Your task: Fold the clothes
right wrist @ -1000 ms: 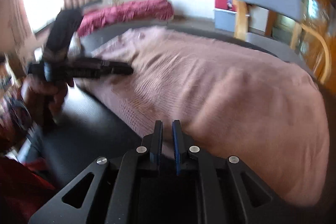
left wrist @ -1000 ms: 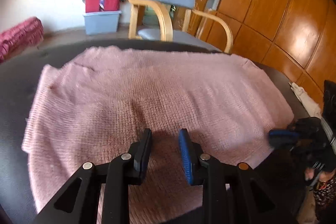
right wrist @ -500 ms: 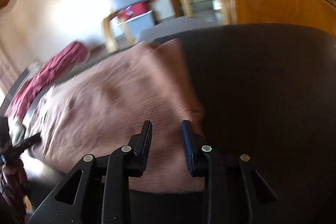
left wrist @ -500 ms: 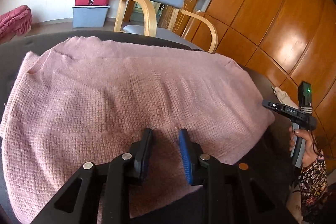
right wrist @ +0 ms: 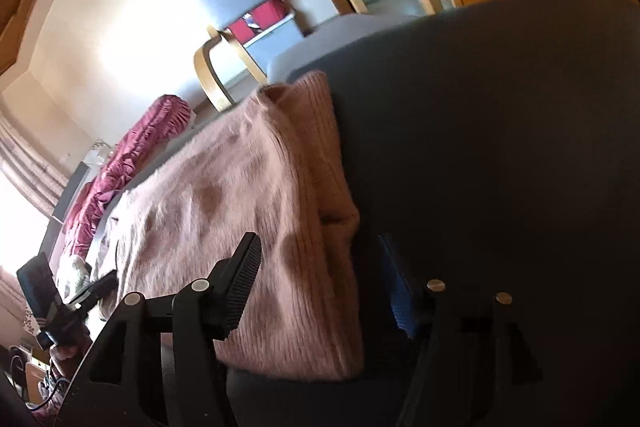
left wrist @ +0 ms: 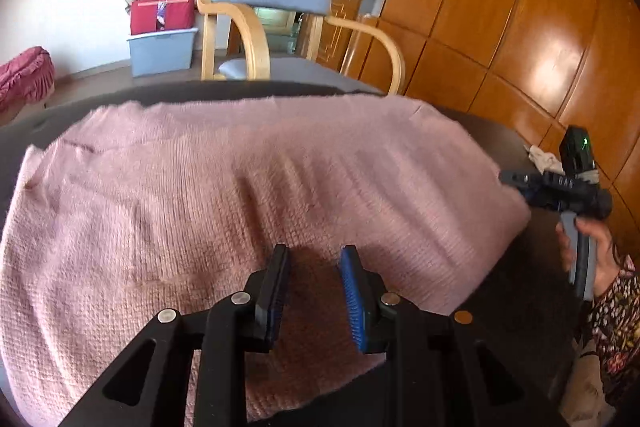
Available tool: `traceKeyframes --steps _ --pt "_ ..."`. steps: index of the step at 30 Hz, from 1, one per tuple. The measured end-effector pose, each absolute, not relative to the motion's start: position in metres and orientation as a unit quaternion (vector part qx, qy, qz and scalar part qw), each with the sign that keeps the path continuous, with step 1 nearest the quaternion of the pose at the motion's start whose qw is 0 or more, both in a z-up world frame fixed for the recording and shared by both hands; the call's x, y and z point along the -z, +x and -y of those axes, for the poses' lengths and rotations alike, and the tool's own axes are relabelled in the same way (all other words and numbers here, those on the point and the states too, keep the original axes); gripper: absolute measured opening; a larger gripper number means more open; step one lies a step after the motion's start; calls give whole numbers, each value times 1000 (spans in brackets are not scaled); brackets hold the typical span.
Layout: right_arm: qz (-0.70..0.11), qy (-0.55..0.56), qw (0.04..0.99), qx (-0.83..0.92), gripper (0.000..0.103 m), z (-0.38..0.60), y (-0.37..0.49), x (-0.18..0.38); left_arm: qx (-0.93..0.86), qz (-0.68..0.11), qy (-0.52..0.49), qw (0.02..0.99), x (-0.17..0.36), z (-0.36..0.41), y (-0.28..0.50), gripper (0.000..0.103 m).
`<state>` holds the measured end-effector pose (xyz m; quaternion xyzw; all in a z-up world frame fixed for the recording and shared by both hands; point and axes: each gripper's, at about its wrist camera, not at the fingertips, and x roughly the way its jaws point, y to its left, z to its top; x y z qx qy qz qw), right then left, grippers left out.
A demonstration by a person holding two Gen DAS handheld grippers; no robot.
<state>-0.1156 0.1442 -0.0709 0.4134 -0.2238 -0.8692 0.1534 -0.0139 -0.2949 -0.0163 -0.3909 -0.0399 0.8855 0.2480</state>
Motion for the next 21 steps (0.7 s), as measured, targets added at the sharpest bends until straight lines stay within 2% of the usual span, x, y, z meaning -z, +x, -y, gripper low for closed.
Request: traceKeyframes --steps 5,11,12,13,14,19,21 --pt "240 420 189 855 62 -144 -145 76 -878 70 -395 261 22 304 -18 26" --pt "254 425 214 842 62 -146 -166 79 -880 69 -391 260 24 304 -17 26" --pt "255 425 214 842 59 -145 -167 80 -880 70 -392 261 24 304 -17 26" --pt "256 425 215 841 49 -145 -169 81 -879 71 -392 261 24 304 -17 26" --pt "258 425 215 841 35 -144 -170 82 -879 73 -392 262 24 305 -17 26" --pt "264 426 216 838 23 -140 -176 86 -885 59 -387 252 18 302 -14 26" --pt "271 426 213 836 22 -140 -175 86 -893 50 -372 248 11 296 -9 26"
